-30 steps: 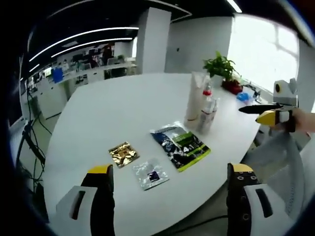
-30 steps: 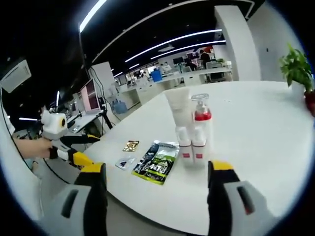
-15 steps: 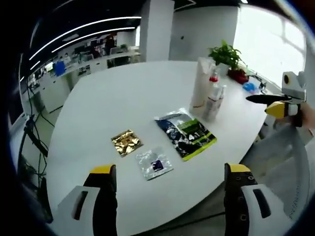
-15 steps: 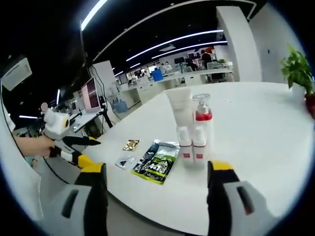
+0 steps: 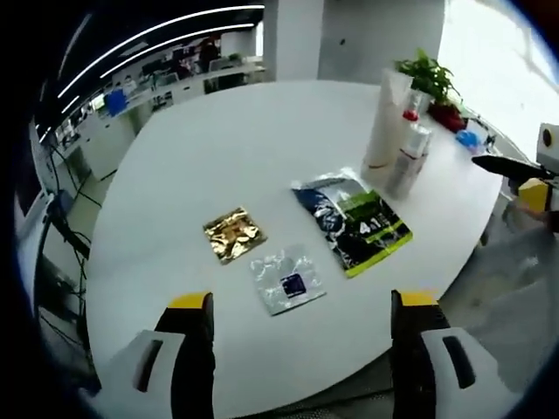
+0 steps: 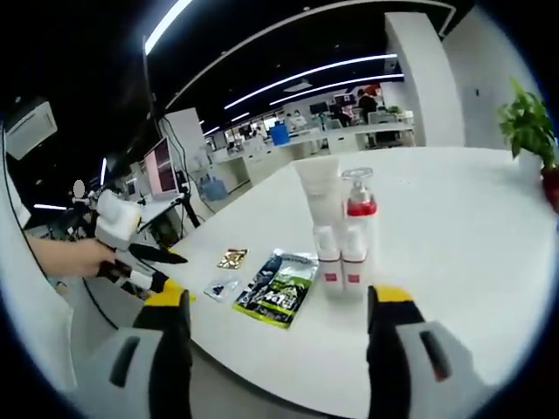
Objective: Arrange the skincare products in the storage area until every visible bottle or jar stands upright without overlapping.
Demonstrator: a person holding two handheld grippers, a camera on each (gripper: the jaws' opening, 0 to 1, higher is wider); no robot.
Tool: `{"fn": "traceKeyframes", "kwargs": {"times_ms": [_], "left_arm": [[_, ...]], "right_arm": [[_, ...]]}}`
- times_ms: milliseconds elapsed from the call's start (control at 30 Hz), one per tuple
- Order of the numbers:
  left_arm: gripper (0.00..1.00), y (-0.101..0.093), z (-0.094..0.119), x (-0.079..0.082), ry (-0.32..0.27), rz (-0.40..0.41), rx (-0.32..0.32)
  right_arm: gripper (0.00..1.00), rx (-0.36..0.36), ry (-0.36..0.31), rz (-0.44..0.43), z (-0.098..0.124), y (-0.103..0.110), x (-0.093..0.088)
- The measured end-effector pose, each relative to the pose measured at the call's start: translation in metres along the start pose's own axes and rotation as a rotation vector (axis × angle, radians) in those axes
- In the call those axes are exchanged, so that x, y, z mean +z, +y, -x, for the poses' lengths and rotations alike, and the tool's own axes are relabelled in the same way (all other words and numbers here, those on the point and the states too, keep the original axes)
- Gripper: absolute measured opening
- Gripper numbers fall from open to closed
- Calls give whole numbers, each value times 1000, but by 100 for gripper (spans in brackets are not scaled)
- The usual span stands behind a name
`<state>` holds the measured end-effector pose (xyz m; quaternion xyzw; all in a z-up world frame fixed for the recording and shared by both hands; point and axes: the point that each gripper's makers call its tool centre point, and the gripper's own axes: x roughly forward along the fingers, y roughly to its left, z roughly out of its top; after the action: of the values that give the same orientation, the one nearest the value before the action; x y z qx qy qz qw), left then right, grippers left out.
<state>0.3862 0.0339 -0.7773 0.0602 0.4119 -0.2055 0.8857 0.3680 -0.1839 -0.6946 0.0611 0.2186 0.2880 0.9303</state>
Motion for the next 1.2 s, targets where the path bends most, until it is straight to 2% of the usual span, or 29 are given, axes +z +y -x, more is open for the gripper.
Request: {"fn": "traceKeyframes", "kwargs": {"times_ms": [167, 300, 533, 700, 900, 967, 1000, 1200], "left_arm": [[75, 4, -21, -19, 78, -12, 28], [71, 12, -28, -21, 102, 36, 63], [67, 22, -40, -16, 117, 63, 103], [65, 19, -48, -12, 124, 77, 125], [60, 19, -54, -15, 141, 91, 159], [56, 17, -55, -20, 161, 106, 149], [54, 16, -56, -19, 144, 125, 141], [54, 17, -54, -18, 148, 108, 143]], "right_arm": [[84, -2, -5, -2, 0, -1, 1], [84, -4, -7, -6, 1, -2, 1], [83, -3, -5, -5, 1, -2, 1], [83, -5, -3, -5, 1, -2, 0], [83, -10, 1, -1, 0, -3, 0], [83, -10, 3, 0, 0, -3, -1], [83, -9, 4, 0, 0, -3, -1], [83, -10, 9, 2, 0, -2, -1]]}}
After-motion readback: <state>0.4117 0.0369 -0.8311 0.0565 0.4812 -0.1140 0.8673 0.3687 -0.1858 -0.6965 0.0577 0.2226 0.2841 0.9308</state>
